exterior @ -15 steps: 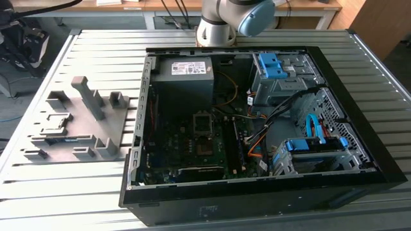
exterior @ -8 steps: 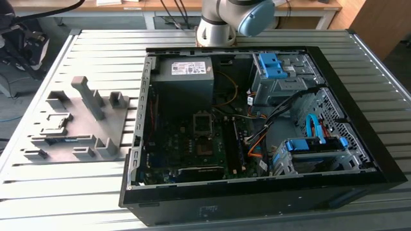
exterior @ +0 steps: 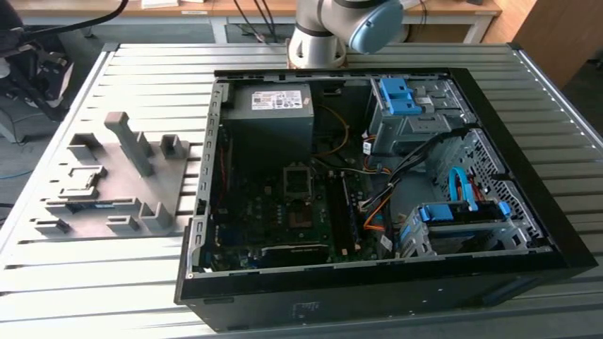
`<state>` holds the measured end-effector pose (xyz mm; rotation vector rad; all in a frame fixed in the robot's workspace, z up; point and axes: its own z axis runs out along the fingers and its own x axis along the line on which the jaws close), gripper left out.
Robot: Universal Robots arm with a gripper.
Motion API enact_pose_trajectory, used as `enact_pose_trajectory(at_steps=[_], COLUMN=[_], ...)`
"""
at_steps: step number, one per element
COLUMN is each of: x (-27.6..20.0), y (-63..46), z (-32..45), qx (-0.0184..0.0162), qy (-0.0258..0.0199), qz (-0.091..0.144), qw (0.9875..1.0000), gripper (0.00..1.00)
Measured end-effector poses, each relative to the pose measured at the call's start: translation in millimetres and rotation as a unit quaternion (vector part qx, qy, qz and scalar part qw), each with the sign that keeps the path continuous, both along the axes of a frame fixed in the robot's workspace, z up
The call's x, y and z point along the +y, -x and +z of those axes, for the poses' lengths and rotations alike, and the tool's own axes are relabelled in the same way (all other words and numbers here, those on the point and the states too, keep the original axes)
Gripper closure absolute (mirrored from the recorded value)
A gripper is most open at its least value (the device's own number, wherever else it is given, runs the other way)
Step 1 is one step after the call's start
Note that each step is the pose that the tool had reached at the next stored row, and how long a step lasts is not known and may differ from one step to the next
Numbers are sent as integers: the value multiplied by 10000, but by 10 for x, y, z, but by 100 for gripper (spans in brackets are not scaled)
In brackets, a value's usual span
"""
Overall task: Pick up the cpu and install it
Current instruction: 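Reach for the cpu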
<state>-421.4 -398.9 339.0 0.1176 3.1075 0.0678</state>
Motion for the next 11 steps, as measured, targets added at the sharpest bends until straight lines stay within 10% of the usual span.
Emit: enact_pose_trajectory(at_steps=[11], x=[0], y=[10], z=[-126], qx=[0], qy=[0], qz=[0], qw=[10000], gripper=[90])
